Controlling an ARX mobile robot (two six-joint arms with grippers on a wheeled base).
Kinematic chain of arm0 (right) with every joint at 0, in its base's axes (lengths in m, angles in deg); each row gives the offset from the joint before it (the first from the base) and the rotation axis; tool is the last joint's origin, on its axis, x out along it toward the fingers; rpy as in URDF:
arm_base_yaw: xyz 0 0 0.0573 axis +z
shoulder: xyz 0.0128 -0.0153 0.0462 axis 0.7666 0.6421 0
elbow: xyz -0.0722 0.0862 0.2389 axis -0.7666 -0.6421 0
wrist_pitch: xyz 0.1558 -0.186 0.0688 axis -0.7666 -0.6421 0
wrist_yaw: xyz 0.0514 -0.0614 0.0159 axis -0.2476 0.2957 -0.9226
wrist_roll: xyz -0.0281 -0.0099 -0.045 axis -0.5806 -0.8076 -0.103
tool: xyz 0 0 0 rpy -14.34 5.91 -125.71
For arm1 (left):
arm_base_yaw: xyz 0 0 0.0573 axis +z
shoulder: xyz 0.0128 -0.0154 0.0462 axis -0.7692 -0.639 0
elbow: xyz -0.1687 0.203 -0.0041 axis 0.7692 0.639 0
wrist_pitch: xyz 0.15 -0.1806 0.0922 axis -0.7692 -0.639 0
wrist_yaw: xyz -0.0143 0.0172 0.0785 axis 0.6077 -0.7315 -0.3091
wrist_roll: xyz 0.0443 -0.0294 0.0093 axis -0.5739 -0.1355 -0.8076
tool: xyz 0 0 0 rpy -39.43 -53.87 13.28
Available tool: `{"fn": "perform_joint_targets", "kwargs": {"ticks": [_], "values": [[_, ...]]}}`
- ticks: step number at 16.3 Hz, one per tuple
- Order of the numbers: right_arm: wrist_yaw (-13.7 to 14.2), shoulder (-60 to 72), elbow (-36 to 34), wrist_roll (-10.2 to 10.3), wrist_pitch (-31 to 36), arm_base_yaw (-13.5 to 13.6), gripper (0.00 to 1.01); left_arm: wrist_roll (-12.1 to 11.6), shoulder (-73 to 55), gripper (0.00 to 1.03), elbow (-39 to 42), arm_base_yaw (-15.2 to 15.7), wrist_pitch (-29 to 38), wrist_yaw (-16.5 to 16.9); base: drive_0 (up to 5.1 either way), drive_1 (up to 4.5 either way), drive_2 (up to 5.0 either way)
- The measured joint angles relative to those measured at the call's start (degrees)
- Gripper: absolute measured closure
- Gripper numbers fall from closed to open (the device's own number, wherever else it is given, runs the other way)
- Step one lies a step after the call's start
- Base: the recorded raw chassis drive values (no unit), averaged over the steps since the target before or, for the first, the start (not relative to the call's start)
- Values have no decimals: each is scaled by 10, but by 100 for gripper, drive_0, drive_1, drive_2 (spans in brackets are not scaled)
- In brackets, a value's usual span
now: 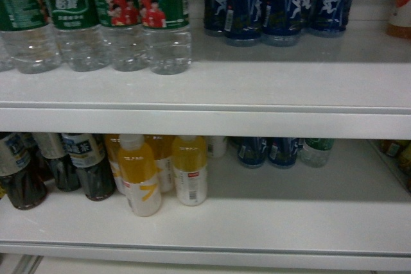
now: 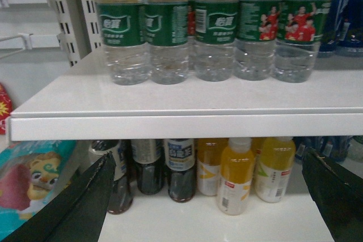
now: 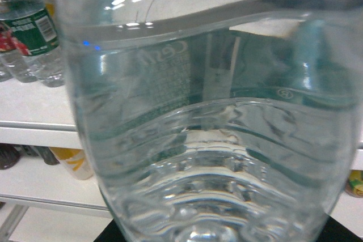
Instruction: Move water from second to third shelf
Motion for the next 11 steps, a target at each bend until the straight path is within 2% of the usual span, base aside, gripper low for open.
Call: {"fn": "perform_joint_targets", "kwargs": {"ticks": [11], "values": [[-1,1,0,0,0,0,62,0,0,5,0,0,0,0,-494,244,244]]}}
